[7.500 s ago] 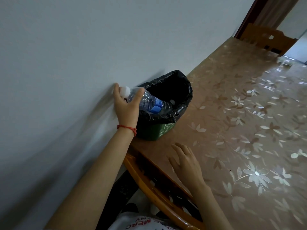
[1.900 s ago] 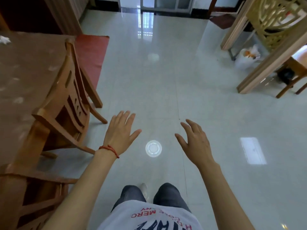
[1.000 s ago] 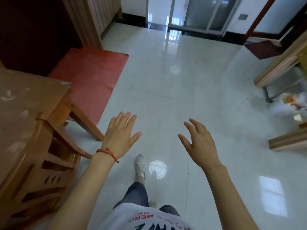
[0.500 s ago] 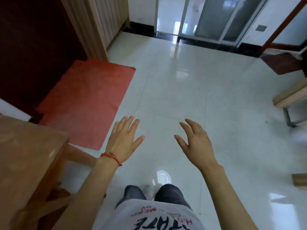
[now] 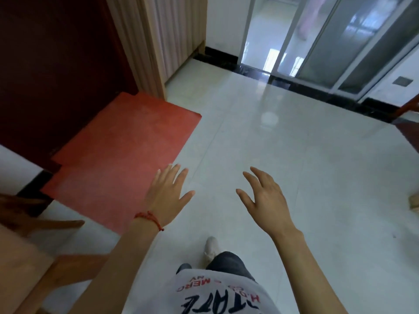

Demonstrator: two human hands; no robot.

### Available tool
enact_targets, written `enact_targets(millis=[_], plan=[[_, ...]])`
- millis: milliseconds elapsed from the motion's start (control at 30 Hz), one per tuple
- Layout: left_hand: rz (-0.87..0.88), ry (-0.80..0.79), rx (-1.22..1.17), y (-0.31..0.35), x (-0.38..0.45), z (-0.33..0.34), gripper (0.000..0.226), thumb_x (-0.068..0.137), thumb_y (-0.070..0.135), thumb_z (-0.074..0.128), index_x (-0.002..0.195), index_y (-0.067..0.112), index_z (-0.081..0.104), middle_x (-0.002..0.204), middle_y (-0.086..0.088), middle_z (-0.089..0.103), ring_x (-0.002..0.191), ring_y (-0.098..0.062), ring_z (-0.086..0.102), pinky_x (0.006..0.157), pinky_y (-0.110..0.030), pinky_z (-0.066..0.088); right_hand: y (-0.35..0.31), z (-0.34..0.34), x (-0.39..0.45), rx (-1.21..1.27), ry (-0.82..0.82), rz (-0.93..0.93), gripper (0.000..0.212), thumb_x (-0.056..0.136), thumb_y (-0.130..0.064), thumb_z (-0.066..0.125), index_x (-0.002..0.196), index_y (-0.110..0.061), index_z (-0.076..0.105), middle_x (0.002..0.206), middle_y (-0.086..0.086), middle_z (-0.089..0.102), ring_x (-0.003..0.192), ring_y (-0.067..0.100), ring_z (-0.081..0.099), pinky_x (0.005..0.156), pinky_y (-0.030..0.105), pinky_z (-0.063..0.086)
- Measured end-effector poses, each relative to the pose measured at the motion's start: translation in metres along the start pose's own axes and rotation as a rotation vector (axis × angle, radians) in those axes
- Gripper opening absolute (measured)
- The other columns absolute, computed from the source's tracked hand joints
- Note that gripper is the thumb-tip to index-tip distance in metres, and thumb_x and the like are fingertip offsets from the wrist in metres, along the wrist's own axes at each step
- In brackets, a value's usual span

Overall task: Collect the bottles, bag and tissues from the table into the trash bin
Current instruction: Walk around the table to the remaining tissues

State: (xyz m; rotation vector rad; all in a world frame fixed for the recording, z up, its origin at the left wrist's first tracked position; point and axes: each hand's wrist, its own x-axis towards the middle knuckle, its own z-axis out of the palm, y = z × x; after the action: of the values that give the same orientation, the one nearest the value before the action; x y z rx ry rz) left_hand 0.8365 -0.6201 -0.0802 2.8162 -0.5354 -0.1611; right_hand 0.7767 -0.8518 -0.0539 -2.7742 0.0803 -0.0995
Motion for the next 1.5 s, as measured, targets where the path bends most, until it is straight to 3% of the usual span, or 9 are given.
enact_targets(millis=[300,467,700,800,933,1133,1233,1400,1500], plan=[[-0.197,0.024,0.005,-0.027,0.071,-0.019,0.085,0.076,0.060,0.006,0.142,0.012,0.028,0.152,-0.012,0.025,0.141,-0.030,0.017,0.114,-0.043,0.008,-0.006,0.005,0.121,-0.020,-0.072,-0.233,0.045,0.087,-0.036,0.052,0.121,-0.006,0.056,0.131,0.017,0.054,0.119,0.035,0.051,0.094,0.046,0.044],[-0.350,0.051,0.016,-0.062,0.069,-0.028,0.068,0.083,0.051,0.028,0.126,0.005,0.052,0.131,-0.020,0.053,0.122,-0.040,0.048,0.100,-0.056,0.034,-0.041,0.026,0.164,-0.015,-0.145,-0.389,0.044,0.085,-0.035,0.054,0.119,-0.006,0.058,0.128,0.017,0.056,0.115,0.035,0.054,0.090,0.046,0.046],[-0.512,0.149,0.005,-0.118,0.052,-0.046,0.064,0.083,0.047,0.034,0.126,0.003,0.051,0.129,-0.022,0.054,0.121,-0.040,0.049,0.099,-0.054,0.034,-0.114,0.056,0.214,-0.011,-0.229,-0.589,0.051,0.088,-0.044,0.039,0.118,-0.008,0.057,0.127,0.015,0.057,0.114,0.032,0.055,0.090,0.044,0.048],[-0.595,0.171,-0.008,-0.157,0.048,-0.057,0.064,0.082,0.048,0.035,0.125,0.003,0.053,0.127,-0.022,0.055,0.119,-0.041,0.050,0.097,-0.056,0.036,-0.158,0.076,0.240,0.001,-0.254,-0.677,0.043,0.086,-0.038,0.049,0.118,-0.009,0.057,0.126,0.014,0.057,0.113,0.033,0.056,0.090,0.043,0.047],[-0.675,0.212,-0.050,-0.217,0.048,-0.080,0.074,0.082,0.054,0.025,0.135,0.005,0.040,0.141,-0.020,0.041,0.133,-0.038,0.033,0.110,-0.051,0.025,-0.227,0.099,0.274,0.025,-0.279,-0.748,0.045,0.084,-0.036,0.049,0.115,-0.006,0.059,0.124,0.014,0.058,0.108,0.033,0.058,0.087,0.043,0.048],[-0.729,0.272,-0.030,-0.297,0.048,-0.111,0.079,0.081,0.059,0.017,0.140,0.008,0.031,0.148,-0.017,0.032,0.139,-0.033,0.022,0.114,-0.044,0.013,-0.314,0.121,0.313,0.024,-0.315,-0.812,0.050,0.086,-0.043,0.039,0.118,-0.009,0.058,0.126,0.012,0.057,0.114,0.032,0.055,0.088,0.044,0.047],[-0.759,0.269,-0.023,-0.327,0.050,-0.120,0.076,0.083,0.056,0.021,0.138,0.006,0.036,0.144,-0.019,0.037,0.137,-0.035,0.028,0.112,-0.046,0.016,-0.346,0.136,0.332,0.029,-0.329,-0.839,0.046,0.088,-0.040,0.048,0.121,-0.010,0.055,0.129,0.011,0.055,0.117,0.030,0.052,0.091,0.043,0.045],[-0.831,0.250,0.007,-0.372,0.061,-0.125,0.066,0.084,0.049,0.033,0.126,0.002,0.051,0.130,-0.022,0.053,0.124,-0.040,0.046,0.101,-0.051,0.030,-0.393,0.159,0.366,0.013,-0.418,-0.890,0.058,0.086,-0.050,0.032,0.126,-0.013,0.052,0.137,0.009,0.048,0.124,0.029,0.046,0.097,0.045,0.041],[-0.887,0.264,0.020,-0.400,0.070,-0.129,0.065,0.083,0.049,0.034,0.126,0.003,0.051,0.131,-0.022,0.053,0.124,-0.040,0.046,0.102,-0.050,0.029,-0.423,0.175,0.394,0.011,-0.471,-0.932,0.053,0.091,-0.047,0.040,0.134,-0.016,0.043,0.146,0.005,0.036,0.133,0.026,0.034,0.106,0.044,0.031]])
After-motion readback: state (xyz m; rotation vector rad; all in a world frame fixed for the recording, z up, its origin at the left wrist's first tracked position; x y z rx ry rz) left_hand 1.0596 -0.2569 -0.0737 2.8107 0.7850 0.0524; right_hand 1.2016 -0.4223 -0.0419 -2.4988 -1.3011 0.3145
